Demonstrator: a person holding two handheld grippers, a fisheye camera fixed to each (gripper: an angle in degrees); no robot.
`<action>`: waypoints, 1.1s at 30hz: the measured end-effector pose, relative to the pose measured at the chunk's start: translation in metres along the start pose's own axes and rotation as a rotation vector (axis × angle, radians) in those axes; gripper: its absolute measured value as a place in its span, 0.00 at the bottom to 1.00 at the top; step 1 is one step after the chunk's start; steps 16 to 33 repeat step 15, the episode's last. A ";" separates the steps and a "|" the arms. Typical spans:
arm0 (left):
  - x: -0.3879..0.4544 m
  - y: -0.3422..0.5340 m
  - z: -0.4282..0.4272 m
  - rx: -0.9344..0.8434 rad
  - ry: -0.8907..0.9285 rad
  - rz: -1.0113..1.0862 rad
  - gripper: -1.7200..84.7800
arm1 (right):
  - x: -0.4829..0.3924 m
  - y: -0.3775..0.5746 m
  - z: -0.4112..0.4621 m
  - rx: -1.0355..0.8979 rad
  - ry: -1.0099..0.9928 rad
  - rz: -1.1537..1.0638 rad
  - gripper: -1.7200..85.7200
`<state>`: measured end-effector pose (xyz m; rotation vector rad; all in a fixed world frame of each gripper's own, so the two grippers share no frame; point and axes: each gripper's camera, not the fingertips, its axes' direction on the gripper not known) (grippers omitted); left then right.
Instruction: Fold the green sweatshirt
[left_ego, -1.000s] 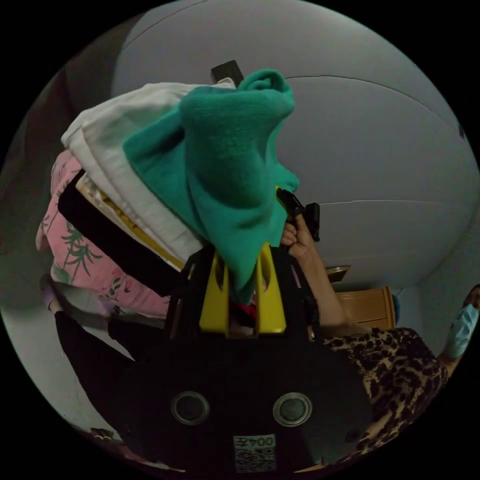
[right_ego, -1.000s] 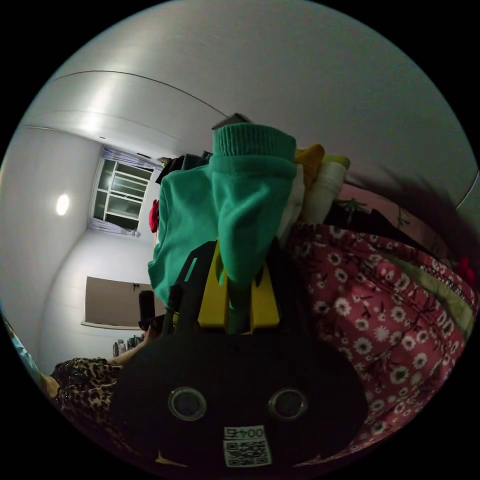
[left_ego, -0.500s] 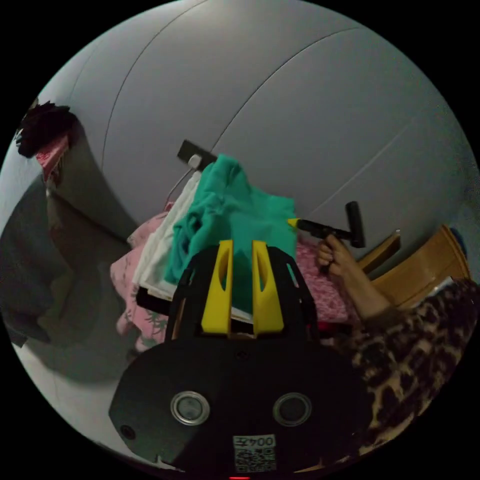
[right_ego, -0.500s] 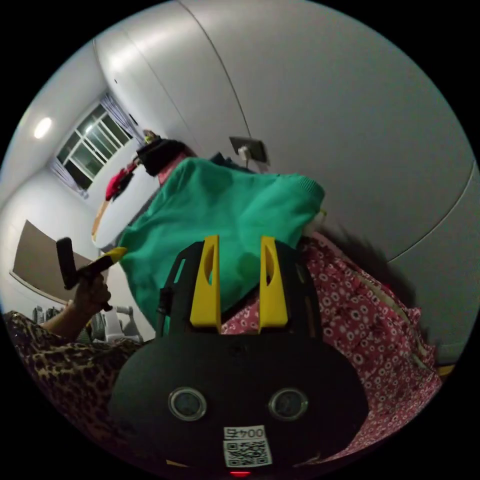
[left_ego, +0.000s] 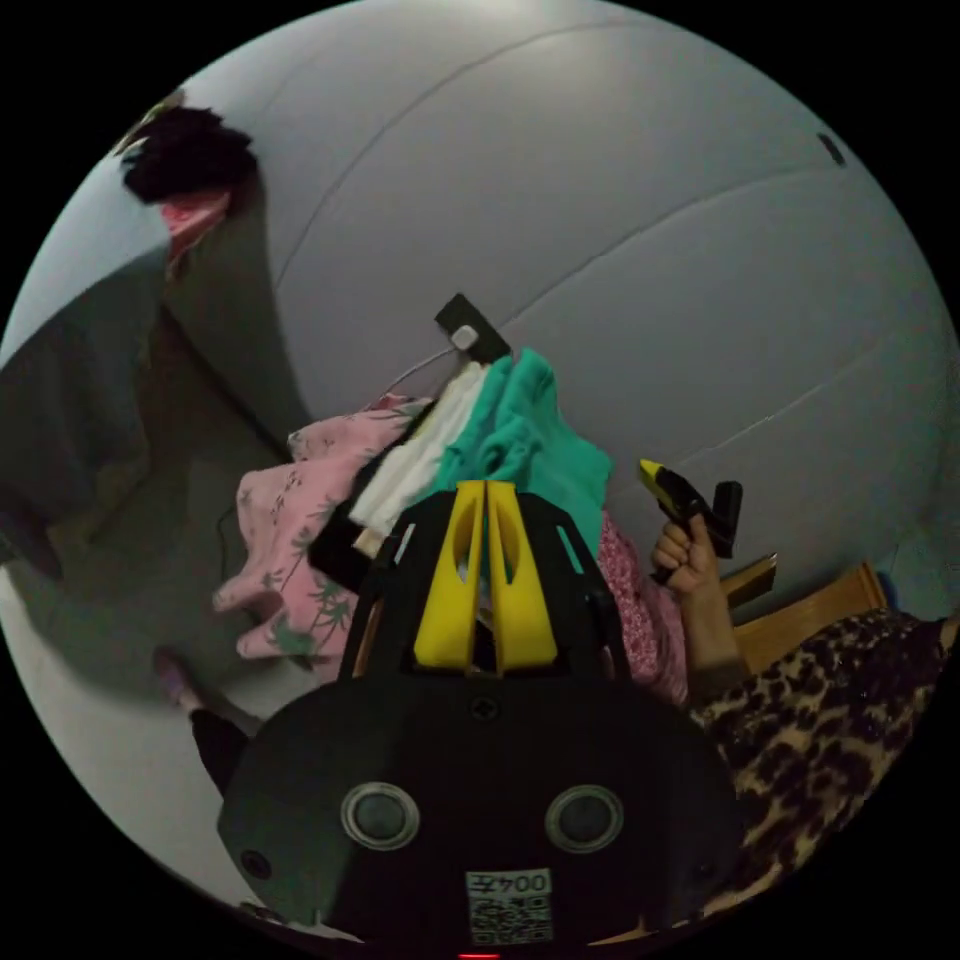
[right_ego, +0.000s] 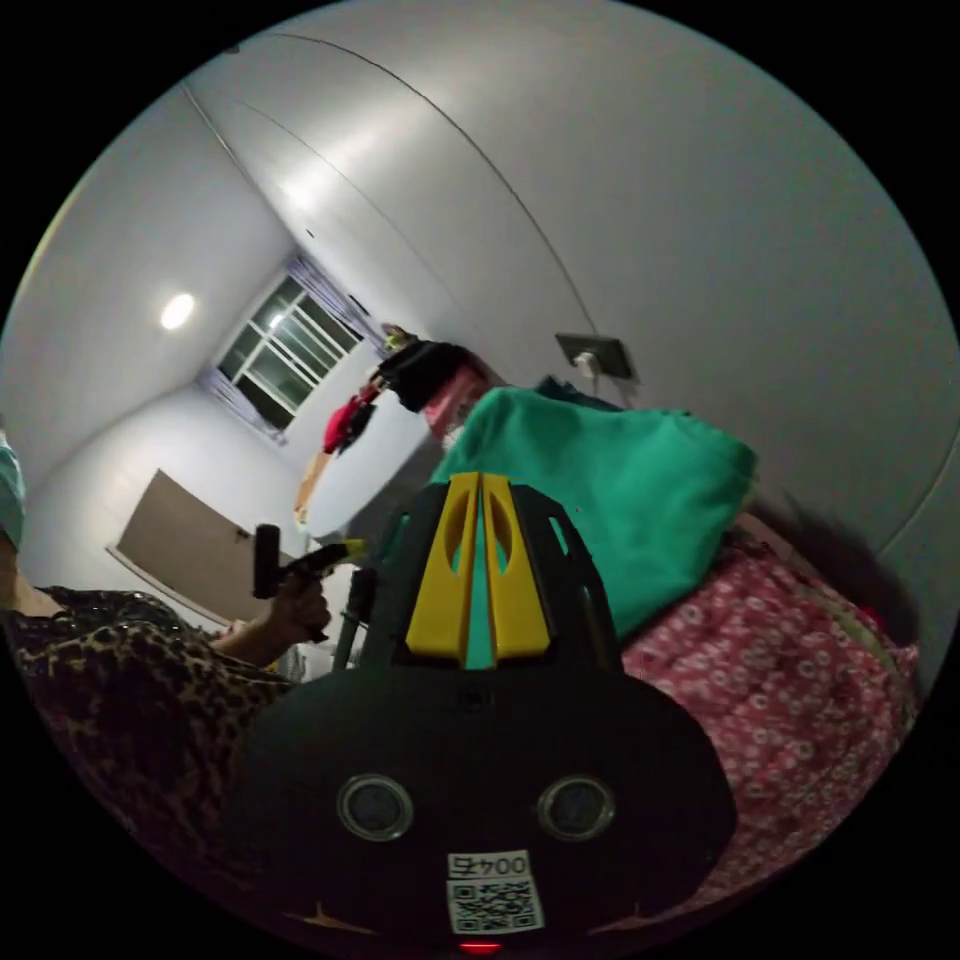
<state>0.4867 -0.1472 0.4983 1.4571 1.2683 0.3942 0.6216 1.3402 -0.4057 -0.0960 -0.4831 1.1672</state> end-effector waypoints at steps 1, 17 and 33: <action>-0.017 -0.002 -0.029 0.012 -0.007 -0.051 0.02 | -0.020 -0.008 0.014 -0.006 -0.052 0.000 0.02; -0.157 -0.089 -0.406 0.344 -0.174 -0.337 0.02 | -0.282 -0.087 0.462 -0.556 -0.226 -0.047 0.07; -0.157 -0.089 -0.406 0.344 -0.174 -0.337 0.02 | -0.282 -0.087 0.462 -0.556 -0.226 -0.047 0.07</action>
